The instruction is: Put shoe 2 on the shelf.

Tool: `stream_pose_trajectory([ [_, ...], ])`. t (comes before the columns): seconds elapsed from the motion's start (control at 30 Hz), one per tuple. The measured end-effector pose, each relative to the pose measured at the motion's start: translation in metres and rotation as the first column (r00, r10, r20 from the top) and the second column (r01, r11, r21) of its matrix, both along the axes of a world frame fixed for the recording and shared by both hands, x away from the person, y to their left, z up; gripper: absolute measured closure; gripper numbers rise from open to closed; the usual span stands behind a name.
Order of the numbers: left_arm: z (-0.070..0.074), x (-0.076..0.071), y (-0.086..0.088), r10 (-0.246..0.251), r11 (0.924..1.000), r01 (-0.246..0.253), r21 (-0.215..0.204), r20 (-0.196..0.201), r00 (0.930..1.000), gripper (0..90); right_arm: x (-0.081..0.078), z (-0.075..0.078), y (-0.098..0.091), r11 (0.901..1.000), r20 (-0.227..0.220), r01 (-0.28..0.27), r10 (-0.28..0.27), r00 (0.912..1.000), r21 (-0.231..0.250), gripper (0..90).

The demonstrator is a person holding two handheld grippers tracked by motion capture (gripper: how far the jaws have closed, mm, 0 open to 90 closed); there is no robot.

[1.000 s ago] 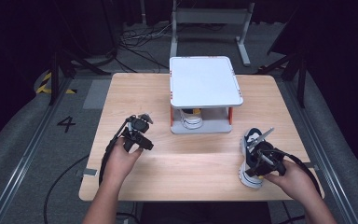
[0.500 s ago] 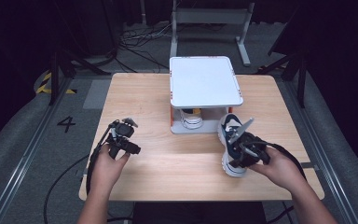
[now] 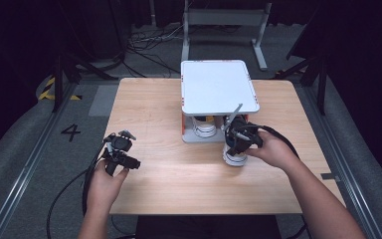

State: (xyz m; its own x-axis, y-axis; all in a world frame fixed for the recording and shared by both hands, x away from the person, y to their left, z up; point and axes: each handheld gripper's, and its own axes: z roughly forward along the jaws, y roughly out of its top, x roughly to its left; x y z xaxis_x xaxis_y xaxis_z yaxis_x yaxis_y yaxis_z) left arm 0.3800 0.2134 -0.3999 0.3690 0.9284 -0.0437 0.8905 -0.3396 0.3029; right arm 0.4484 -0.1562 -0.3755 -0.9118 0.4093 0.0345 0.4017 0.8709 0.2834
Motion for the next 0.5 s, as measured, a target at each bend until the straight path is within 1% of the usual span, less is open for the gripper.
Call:
stream_pose_trajectory([
  [0.07, 0.001, 0.0, 0.001, -0.002, 1.0, 0.002, 0.007, 0.006, 1.0, 42.5, 0.0, 0.0, 0.008, 0.9988, 0.035, -0.009, 0.011, 0.9993, -0.047, 72.4],
  [0.1, 0.001, 0.0, 0.001, 0.001, 1.0, -0.001, -0.002, 0.002, 1.0, 42.6, 0.0, 0.0, 0.012, 0.9983, 0.034, -0.027, 0.029, 0.999, -0.052, 72.4],
  [0.13, 0.0, 0.0, 0.001, 0.003, 1.0, -0.003, -0.001, 0.004, 1.0, 42.6, -0.001, 0.0, 0.015, 0.9979, 0.036, -0.037, 0.039, 0.9986, -0.053, 72.4],
  [0.2, -0.001, 0.002, 0.0, -0.002, 1.0, 0.002, 0.0, 0.001, 1.0, 42.5, 0.002, -0.001, 0.02, 0.9967, 0.042, -0.036, 0.039, 0.9984, -0.073, 72.4],
  [0.27, -0.003, 0.003, -0.002, -0.008, 1.0, 0.008, -0.004, -0.006, 1.0, 42.6, 0.007, -0.004, 0.023, 0.9941, 0.061, -0.031, 0.037, 0.9974, -0.104, 72.6],
  [0.3, -0.003, 0.004, -0.004, -0.015, 0.9999, 0.015, 0.003, -0.007, 0.9999, 42.5, 0.011, -0.006, 0.024, 0.9937, 0.066, -0.025, 0.032, 0.9973, -0.109, 72.7],
  [0.33, -0.003, 0.004, -0.004, -0.02, 0.9998, 0.02, 0.001, -0.005, 0.9998, 42.5, 0.015, -0.007, 0.025, 0.994, 0.059, -0.021, 0.028, 0.9979, -0.107, 72.6],
  [0.4, -0.002, 0.005, -0.005, -0.017, 0.9999, 0.017, 0.003, -0.004, 0.9999, 42.5, 0.019, -0.01, 0.028, 0.9958, 0.046, -0.022, 0.026, 0.9986, -0.089, 72.4],
  [0.43, -0.002, 0.005, -0.005, -0.019, 0.9998, 0.019, 0.005, -0.002, 0.9998, 42.5, 0.021, -0.01, 0.029, 0.9963, 0.047, -0.025, 0.029, 0.9985, -0.082, 72.3],
  [0.5, -0.003, 0.007, -0.004, -0.018, 0.9998, 0.018, -0.004, -0.005, 0.9998, 42.6, 0.024, -0.009, 0.032, 0.9963, 0.053, -0.026, 0.03, 0.9981, -0.082, 72.3],
])
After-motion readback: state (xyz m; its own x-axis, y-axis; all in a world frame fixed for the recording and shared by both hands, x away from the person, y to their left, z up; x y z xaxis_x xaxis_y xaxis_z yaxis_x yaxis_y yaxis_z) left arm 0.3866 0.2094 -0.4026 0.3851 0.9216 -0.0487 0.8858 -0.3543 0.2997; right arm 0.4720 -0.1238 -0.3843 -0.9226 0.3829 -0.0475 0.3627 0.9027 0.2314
